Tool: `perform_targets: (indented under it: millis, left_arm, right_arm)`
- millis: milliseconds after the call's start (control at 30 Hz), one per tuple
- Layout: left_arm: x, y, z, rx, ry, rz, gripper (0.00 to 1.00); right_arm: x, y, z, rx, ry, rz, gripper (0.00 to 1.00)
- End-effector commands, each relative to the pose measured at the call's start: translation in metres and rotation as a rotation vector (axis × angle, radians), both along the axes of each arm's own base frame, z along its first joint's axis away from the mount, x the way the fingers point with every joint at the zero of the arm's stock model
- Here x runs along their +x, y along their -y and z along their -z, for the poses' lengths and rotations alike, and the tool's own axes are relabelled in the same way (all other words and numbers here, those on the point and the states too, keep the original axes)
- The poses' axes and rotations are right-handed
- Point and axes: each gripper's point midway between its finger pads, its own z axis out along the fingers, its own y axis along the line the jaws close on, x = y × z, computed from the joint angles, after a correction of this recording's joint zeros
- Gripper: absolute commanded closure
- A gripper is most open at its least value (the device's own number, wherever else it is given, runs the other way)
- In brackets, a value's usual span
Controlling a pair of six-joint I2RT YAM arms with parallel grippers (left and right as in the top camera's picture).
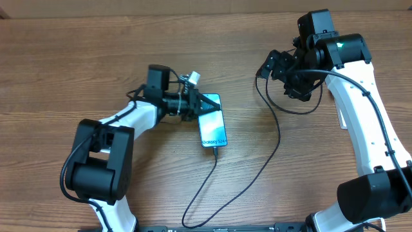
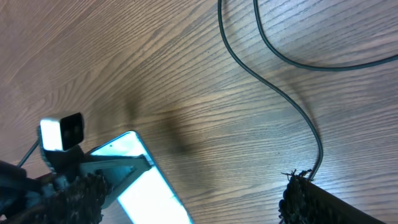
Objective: Plug charger to phone and switch on socket
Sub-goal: 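Lower the phone held in the left gripper flat onto the table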
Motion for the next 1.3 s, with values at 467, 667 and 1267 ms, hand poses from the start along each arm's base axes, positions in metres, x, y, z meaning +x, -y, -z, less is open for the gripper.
perform_targets:
  millis: [467, 667, 1267]
  left_arm:
    - [-0.004, 0.005, 0.04, 0.256, 0.107, -0.013, 0.96]
    - [0.0, 0.001, 0.045, 0.292, 0.114, -0.034, 0.95]
    - [-0.009, -0.008, 0.06, 0.377, 0.053, -0.044, 0.96]
  right_arm:
    - [-0.004, -0.012, -0.007, -0.076, 0.054, -0.067, 0.07]
    - [-0.004, -0.012, -0.007, -0.076, 0.054, -0.067, 0.07]
    - [-0.004, -0.012, -0.007, -0.076, 0.053, -0.066, 0.08]
